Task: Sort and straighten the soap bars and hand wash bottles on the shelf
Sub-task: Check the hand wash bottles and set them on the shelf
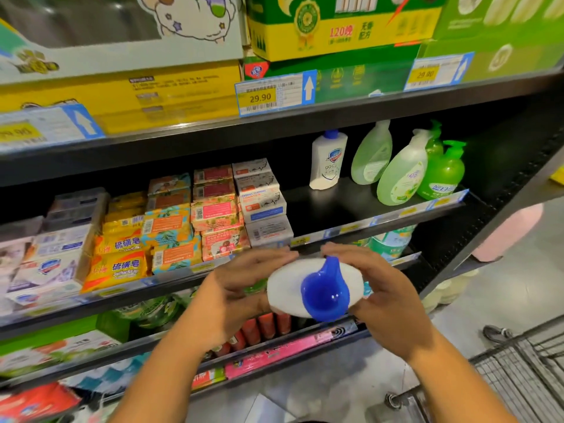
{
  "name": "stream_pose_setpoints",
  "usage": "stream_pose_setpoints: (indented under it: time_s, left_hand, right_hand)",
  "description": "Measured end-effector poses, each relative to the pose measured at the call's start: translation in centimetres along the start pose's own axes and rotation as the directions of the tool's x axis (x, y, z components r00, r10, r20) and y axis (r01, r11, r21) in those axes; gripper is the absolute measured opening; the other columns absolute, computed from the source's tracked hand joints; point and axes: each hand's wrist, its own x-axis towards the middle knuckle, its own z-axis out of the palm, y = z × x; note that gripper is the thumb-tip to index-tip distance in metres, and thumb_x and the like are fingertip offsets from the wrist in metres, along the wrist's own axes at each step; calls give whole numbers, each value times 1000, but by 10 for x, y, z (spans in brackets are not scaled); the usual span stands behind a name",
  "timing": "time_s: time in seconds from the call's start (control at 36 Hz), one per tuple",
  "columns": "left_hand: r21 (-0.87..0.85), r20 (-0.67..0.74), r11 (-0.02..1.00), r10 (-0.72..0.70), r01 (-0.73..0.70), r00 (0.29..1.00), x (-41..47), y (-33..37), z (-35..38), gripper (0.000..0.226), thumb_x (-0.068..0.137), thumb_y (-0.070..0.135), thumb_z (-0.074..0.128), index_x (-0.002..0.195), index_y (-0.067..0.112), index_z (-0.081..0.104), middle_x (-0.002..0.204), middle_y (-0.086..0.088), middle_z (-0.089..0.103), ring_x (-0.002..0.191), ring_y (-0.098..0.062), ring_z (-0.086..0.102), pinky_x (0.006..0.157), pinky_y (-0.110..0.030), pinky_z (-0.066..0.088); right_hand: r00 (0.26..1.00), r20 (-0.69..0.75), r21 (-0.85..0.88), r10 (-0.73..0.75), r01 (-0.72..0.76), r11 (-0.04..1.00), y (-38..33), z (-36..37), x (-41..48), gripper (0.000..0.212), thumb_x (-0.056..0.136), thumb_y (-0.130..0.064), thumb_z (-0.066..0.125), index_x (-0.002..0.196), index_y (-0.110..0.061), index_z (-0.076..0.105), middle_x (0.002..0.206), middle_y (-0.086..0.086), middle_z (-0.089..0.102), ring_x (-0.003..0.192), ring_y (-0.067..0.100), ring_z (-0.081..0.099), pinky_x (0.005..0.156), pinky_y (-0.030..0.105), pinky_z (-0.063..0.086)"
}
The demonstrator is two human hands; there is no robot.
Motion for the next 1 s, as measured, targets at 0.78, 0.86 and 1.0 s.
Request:
stream_pose_setpoints:
  time_s: [0.78, 0.86, 1.0]
  left_hand:
    - [-888, 297, 117, -593, 445, 748, 19, -27, 62, 34, 101, 49, 40, 95, 17, 50, 86, -9, 51, 70, -27, 58, 75, -35, 38]
    - [-884, 345, 45, -610, 466, 713, 19, -40, 58, 57, 100, 53, 37, 89, 4, 65, 82, -15, 64, 71, -30, 64, 74, -37, 51]
    - [-831, 240, 207, -704, 516, 668, 34, -22, 62, 85, 87, 74, 54, 138, 6, 52, 117, -17, 58, 102, -34, 56, 92, -46, 46]
  right_hand:
    - [846, 151, 487, 511, -514, 706, -52, -6, 25, 17, 92, -22, 61, 93, -14, 75, 91, 21, 73, 66, 26, 69, 49, 29, 54]
    - [842, 9, 414, 540, -494, 764, -42, -4, 22, 14, 97, -7, 59, 94, -10, 72, 90, 13, 75, 75, 22, 67, 57, 30, 55]
    - [777, 59, 349, 627, -604, 716, -27, 4, 5, 22, 96, -7, 60, 113, -16, 69, 109, 0, 73, 96, 19, 71, 82, 35, 59]
